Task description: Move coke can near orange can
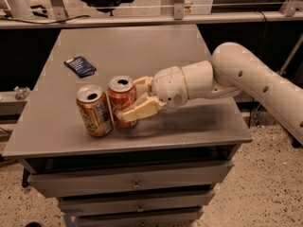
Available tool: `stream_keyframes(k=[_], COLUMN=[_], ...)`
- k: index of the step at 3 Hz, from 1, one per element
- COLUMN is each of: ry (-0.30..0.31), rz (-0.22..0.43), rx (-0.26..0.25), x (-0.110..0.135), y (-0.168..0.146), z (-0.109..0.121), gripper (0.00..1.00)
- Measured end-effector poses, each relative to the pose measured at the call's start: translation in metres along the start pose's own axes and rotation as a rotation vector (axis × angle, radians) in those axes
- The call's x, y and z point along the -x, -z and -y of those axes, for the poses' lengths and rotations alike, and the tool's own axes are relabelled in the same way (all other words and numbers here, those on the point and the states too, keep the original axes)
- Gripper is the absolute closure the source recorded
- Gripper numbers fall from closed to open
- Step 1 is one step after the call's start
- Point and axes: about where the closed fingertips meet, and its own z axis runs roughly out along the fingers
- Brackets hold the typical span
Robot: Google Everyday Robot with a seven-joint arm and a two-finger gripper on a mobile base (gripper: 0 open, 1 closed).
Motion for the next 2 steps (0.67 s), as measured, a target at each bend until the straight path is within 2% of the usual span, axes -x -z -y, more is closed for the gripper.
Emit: stream_keyframes(k=[1, 2], ry=[-0.006, -0.009], rz=[-0.017, -0.025], rx=[-0.027, -0.042], x=[-0.0010, 0.0003], y=[-0.0118, -0.0184], z=[0.0059, 0.0088], gripper=[0.87, 0.64])
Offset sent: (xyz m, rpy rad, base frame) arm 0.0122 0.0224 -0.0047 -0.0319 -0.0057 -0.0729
